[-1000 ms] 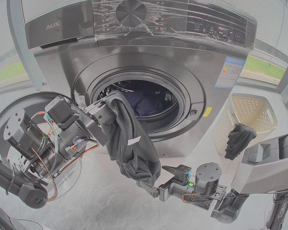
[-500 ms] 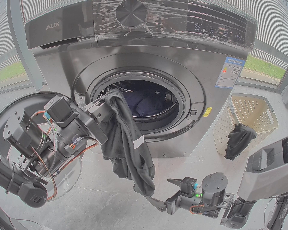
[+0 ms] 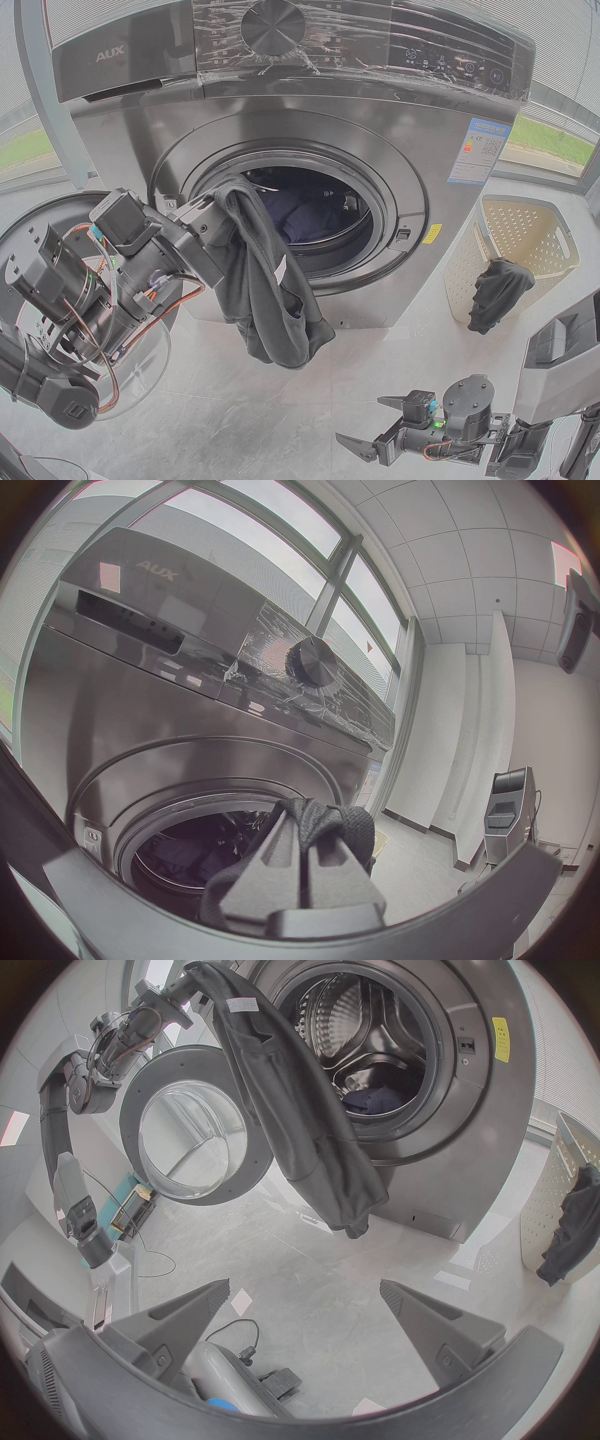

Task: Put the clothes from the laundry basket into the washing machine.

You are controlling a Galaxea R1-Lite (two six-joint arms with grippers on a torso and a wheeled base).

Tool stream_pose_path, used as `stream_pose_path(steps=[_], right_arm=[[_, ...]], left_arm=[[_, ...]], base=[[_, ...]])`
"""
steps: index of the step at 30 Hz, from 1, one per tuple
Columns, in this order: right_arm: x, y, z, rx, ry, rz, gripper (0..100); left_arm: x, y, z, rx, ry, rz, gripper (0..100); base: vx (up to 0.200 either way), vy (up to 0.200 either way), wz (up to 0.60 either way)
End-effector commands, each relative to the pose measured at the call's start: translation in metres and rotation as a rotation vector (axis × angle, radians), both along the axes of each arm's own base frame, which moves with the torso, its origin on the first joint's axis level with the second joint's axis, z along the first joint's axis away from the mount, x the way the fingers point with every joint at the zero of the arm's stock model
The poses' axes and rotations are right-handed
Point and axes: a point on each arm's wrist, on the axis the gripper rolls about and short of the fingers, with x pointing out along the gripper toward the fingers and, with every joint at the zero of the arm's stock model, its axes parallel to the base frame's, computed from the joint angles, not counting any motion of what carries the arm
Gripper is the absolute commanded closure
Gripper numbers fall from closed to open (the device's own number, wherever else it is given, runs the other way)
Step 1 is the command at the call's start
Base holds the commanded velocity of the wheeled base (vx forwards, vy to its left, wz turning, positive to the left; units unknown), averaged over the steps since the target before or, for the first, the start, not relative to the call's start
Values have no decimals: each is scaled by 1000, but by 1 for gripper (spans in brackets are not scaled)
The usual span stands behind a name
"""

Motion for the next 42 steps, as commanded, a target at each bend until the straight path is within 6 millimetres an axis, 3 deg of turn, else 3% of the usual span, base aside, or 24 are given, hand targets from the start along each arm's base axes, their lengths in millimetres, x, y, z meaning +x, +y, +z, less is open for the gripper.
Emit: stream_pose_path(steps=[1,15,25,40,41,42], right_arm=[[27,20,14,100,-92,-27,0],[105,82,15,260,-266,-68,0],[153,100,14,306,-347,-112,0],[158,114,15,342,-379,-95,0],[157,114,16,342,-379,-95,100],[158,112,17,344,-379,-99,100]], left_arm=[[-3,-2,-1,5,2,-13,100],[-14,1,11,-18,-37,-41,100],[-18,0,14,-28,-49,-55,100],[-20,-3,15,-29,-49,-71,100],[-19,-2,14,-28,-48,-70,100],[-19,-3,15,-30,-49,-68,100]], base=[[0,0,0],[0,0,0],[0,0,0],[0,0,0],[0,0,0],[0,0,0]])
